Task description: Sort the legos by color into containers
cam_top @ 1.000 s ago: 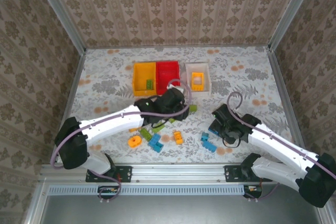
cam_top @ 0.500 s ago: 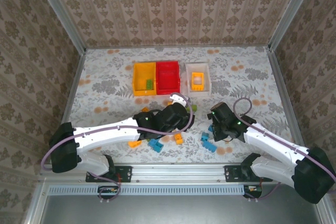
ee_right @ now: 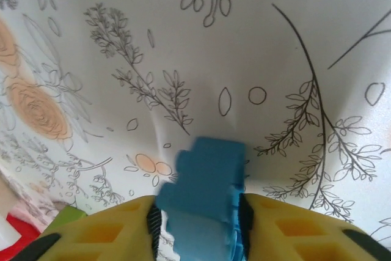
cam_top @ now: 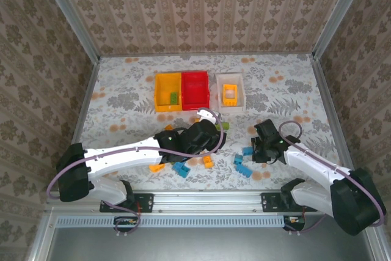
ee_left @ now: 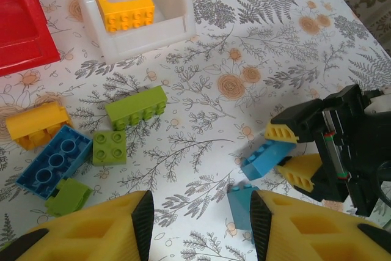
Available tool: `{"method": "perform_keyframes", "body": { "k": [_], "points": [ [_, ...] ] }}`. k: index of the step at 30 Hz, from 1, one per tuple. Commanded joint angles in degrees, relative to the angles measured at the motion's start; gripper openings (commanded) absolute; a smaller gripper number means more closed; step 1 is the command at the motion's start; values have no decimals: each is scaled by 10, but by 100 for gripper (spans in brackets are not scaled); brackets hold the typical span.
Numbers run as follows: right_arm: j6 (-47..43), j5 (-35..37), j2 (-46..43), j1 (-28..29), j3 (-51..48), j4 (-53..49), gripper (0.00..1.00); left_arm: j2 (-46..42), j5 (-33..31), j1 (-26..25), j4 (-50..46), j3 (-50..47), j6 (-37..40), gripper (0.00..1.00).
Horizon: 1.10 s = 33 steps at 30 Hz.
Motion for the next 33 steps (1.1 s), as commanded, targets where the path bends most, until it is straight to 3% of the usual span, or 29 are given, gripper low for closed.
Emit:
{"method": "perform_keyframes", "body": {
  "k": [1, 8, 15, 19, 23, 28, 33],
  "points": [
    [-5, -16, 10, -2, -4, 5, 34, -15, -20, -5, -3, 0, 5, 48],
    [-88, 25, 5, -3, 38, -8, 19, -22, -27, 16, -24, 0, -15, 48],
    [-385, 58, 73, 16, 201, 29, 11, -65, 14, 109, -67, 9, -43, 48],
    [-539, 64, 154, 63, 337, 8, 11, -95, 53, 178, -87, 29, -34, 49],
    [-628, 53, 278, 88, 483, -50, 9, -111, 81, 238, -112, 49, -25, 50],
    [-683, 38, 412, 94, 638, -110, 10, -120, 111, 293, -124, 53, -21, 51],
    [-710, 34, 543, 99, 781, -178, 12, -125, 109, 313, -137, 43, -26, 51]
  ]
}}
